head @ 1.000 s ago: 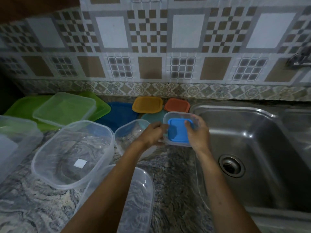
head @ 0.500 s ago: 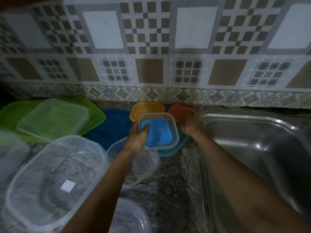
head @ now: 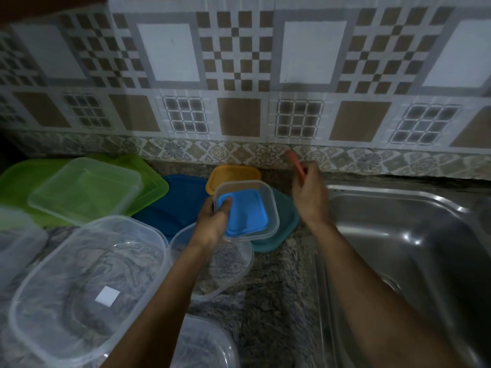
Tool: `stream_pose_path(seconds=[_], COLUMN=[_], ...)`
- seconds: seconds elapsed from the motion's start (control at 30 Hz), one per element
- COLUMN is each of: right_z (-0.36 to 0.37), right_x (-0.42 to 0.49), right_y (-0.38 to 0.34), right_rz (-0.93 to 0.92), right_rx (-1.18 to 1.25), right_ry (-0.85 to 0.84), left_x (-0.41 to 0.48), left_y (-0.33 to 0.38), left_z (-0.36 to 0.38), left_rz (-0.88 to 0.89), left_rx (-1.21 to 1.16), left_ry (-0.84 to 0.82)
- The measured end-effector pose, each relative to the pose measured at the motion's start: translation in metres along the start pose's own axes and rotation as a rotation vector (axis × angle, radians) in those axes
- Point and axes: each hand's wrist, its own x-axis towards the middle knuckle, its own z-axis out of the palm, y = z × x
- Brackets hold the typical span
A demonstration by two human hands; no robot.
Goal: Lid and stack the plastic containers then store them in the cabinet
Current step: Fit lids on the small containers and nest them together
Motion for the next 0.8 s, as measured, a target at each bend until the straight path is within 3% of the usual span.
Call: stream_pose_path(seconds=[0.07,0.17,0.3,0.53,0.8], right_z=[-0.022,-0.046,-0.042,-0.049,-0.059], right_x=[-0.028,-0.084,-0.125,-0.150,-0.162], right_y=[-0.023,-0.054,-0.053,-0.068,-0.086], right_rz=[-0.036,-0.220,-0.542,-0.468,-0.339], right_rx=[0.116,0.224,0.073,0.131,0.190], right_ry=[0.072,0.019,-0.059,-0.383,-0.416], left_x=[-0.006,-0.022,-0.034,-0.090,-0.104], left_y=[0.001,0.005,-0.007,0.002,-0.002], left_z=[-0.003,-0.007,-0.009,-0.020,-0.038], left_rz=[0.005,-0.018,-0.016,-0.023,-0.176], left_rx=[-0.008,-0.018,-0.003,-0.234,-0.358], left_ry=[0.001,0.009,-0.085,-0.188,-0.294])
